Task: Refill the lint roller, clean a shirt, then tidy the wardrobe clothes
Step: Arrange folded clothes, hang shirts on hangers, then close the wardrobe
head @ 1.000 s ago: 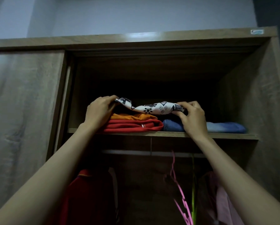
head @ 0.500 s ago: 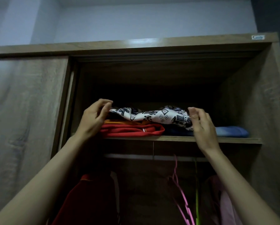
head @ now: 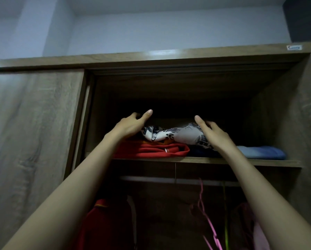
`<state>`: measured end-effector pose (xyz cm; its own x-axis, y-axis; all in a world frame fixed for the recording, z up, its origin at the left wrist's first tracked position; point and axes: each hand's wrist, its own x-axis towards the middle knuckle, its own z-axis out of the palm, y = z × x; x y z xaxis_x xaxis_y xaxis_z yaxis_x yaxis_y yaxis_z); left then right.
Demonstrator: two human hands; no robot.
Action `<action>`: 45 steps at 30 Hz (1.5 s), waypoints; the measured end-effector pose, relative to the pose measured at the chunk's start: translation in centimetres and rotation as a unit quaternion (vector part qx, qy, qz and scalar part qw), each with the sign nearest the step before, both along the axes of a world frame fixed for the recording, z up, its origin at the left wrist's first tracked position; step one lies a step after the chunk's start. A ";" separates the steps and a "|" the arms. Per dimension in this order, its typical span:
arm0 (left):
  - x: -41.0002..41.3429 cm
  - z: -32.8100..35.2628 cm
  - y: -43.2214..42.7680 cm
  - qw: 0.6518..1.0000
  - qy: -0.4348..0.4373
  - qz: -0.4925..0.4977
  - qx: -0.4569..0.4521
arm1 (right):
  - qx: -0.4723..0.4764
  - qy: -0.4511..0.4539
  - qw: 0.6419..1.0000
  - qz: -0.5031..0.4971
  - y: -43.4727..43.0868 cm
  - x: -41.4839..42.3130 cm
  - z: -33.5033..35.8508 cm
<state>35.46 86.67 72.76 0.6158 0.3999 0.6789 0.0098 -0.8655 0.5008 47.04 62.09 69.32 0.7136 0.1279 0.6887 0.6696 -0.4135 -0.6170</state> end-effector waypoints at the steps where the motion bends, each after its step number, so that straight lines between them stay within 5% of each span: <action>1: 0.2 0.4 -0.4 1.000 0.005 -0.017 -0.003 | 0.007 0.007 1.000 0.016 0.2 0.0 0.4; 10: 3.4 -0.5 -2.4 0.995 0.011 -0.063 0.074 | 0.044 -0.105 0.993 0.042 1.3 0.1 0.0; 14: 3.9 -1.2 -1.8 0.991 -0.059 -0.076 0.098 | 0.086 -0.155 0.982 0.068 1.4 0.2 -0.6; 21: 4.5 -1.3 -2.6 0.933 -0.279 -0.216 -0.067 | 0.154 -0.225 0.957 0.100 1.2 -0.7 -0.5; 25: 3.9 -1.5 -4.9 0.892 -0.325 -0.298 -0.101 | 0.186 -0.253 0.944 0.101 0.0 -0.2 -0.2; 39: 9.4 1.4 -11.8 0.938 -0.251 -0.238 -0.016 | 0.172 -0.257 0.951 0.011 -8.9 5.4 3.0; 45: 12.2 0.5 -14.8 0.968 -0.116 -0.217 0.042 | 0.121 -0.210 0.968 -0.072 -12.5 7.8 3.2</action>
<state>47.68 71.85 73.31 0.5406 0.0751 0.8379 -0.4685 -0.8004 0.3740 54.84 49.59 72.55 0.3627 -0.1532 0.9192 0.8289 -0.3978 -0.3934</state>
